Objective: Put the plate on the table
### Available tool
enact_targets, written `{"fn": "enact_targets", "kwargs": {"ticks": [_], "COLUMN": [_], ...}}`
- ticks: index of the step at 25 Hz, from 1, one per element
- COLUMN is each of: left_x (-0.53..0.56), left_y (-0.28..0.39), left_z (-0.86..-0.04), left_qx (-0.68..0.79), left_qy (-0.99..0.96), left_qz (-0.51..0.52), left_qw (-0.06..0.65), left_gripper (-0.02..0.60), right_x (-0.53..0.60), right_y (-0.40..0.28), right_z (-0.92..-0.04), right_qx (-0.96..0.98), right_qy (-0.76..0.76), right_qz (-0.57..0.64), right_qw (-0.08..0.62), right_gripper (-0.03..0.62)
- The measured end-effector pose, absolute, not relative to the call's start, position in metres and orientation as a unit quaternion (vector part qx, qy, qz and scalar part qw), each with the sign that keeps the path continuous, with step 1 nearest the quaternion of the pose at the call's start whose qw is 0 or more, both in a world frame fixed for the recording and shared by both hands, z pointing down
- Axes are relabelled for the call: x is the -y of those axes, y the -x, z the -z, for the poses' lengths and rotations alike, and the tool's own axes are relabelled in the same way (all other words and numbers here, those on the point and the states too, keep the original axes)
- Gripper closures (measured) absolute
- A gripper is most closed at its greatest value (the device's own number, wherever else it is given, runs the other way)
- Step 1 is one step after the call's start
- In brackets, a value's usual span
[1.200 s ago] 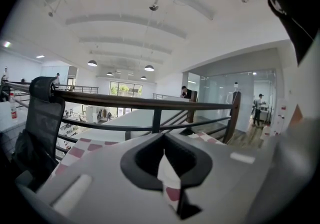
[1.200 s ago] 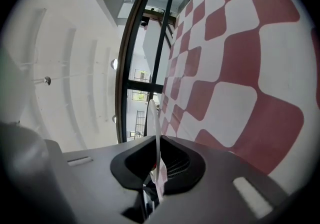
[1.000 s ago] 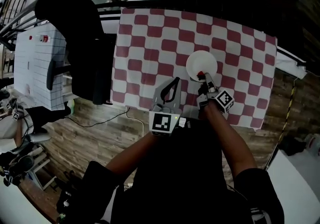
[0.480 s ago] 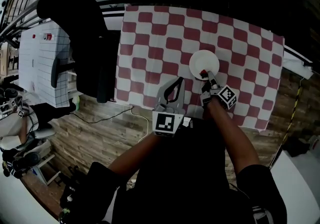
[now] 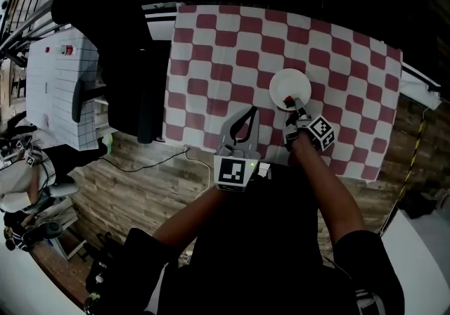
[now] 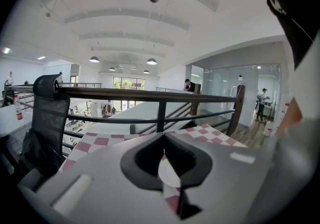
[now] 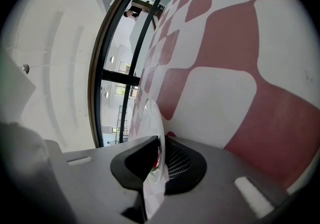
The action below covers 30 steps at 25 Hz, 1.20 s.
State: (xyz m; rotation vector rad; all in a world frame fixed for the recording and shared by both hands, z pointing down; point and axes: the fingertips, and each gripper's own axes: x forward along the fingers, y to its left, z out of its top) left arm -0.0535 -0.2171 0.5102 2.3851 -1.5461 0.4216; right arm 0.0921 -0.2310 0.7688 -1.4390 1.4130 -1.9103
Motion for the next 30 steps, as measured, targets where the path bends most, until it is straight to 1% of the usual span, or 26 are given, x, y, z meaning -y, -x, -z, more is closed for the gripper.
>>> {"fn": "enact_targets", "kwargs": {"ticks": [4,5,7,9,12,16,18,22,27,30], "left_x": [0.214,0.213,0.21,0.206,0.203,0.199,0.195,0.19,0.183,0.181], "left_y": [0.06,0.062,0.065,0.068,0.071,0.077,0.08,0.078,0.076,0.074], "left_z": [-0.51,-0.51,-0.51,-0.51,-0.508,-0.505,-0.506,-0.502,-0.496,-0.492], "left_qx": [0.538,0.539,0.54,0.54,0.54,0.54,0.538,0.535,0.529,0.523], "left_qy": [-0.819,-0.819,-0.818,-0.818,-0.819,-0.821,-0.821,-0.825,-0.83,-0.835], "left_qz": [-0.143,-0.142,-0.142,-0.141,-0.138,-0.144,-0.149,-0.125,-0.118,-0.113], "left_qw": [0.137,0.139,0.14,0.139,0.137,0.115,0.117,0.135,0.133,0.132], "left_gripper": [0.572,0.572,0.572,0.572,0.572,0.572,0.572,0.572,0.572,0.572], "right_x": [0.231,0.23,0.229,0.228,0.227,0.219,0.213,0.206,0.202,0.2], "right_y": [-0.095,-0.096,-0.096,-0.095,-0.094,-0.093,-0.095,-0.099,-0.088,-0.082], "right_z": [-0.767,-0.766,-0.764,-0.762,-0.756,-0.751,-0.749,-0.734,-0.684,-0.655], "right_qx": [-0.496,-0.498,-0.501,-0.505,-0.509,-0.506,-0.503,-0.522,-0.602,-0.616], "right_qy": [0.528,0.532,0.539,0.544,0.547,0.554,0.558,0.562,0.551,0.545], "right_qz": [0.671,0.667,0.661,0.656,0.651,0.65,0.648,0.631,0.573,0.562], "right_qw": [0.162,0.157,0.147,0.138,0.132,0.123,0.12,0.117,0.079,0.088], "right_gripper": [0.572,0.56,0.504,0.474,0.41,0.349,0.328,0.33,0.347,0.36]}}
